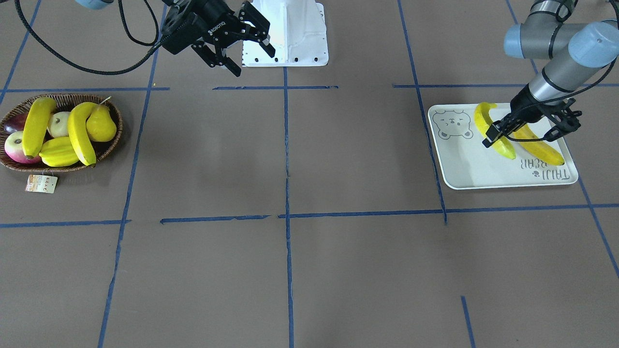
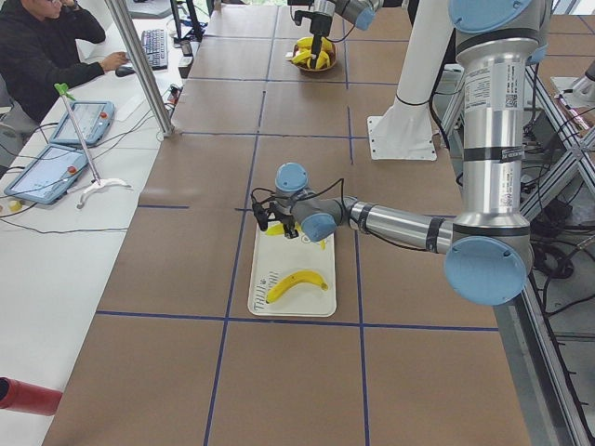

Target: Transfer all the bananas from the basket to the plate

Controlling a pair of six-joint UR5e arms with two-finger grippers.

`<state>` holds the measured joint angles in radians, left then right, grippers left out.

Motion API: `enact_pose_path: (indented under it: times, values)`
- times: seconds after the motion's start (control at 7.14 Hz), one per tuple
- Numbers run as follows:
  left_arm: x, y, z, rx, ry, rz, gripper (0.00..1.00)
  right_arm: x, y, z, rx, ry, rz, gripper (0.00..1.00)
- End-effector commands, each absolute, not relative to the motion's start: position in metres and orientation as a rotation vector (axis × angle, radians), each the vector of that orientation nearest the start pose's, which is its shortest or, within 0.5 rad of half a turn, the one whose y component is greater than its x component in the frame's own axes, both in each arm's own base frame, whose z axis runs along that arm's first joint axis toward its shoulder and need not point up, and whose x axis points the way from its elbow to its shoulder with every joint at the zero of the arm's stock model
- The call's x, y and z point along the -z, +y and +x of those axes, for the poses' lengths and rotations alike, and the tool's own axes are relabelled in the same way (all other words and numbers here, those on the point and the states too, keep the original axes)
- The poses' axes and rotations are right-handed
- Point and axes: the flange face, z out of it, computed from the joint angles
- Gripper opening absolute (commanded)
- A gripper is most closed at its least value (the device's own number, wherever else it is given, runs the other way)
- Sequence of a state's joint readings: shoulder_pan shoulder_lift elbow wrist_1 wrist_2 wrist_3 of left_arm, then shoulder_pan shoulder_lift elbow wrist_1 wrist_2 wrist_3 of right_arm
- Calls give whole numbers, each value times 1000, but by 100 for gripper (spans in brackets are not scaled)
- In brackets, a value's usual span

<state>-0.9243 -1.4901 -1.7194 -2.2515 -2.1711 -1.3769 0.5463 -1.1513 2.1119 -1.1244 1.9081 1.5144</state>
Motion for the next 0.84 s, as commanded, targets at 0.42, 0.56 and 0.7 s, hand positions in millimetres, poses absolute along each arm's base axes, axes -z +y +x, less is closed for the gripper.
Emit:
enact_pose_path:
  times: [0.42,0.56,0.7]
  values:
    - [-609,-438,223,406,815,-42,38,-147,-349,-382,-170,-1408,145,100]
    - [-612,-437,222,377,811,-26,99,-148,-349,-383,-170,-1406,144,100]
    - [-604,-437,221,365,826,-19,99,-148,-350,-382,-173,-1406,147,100]
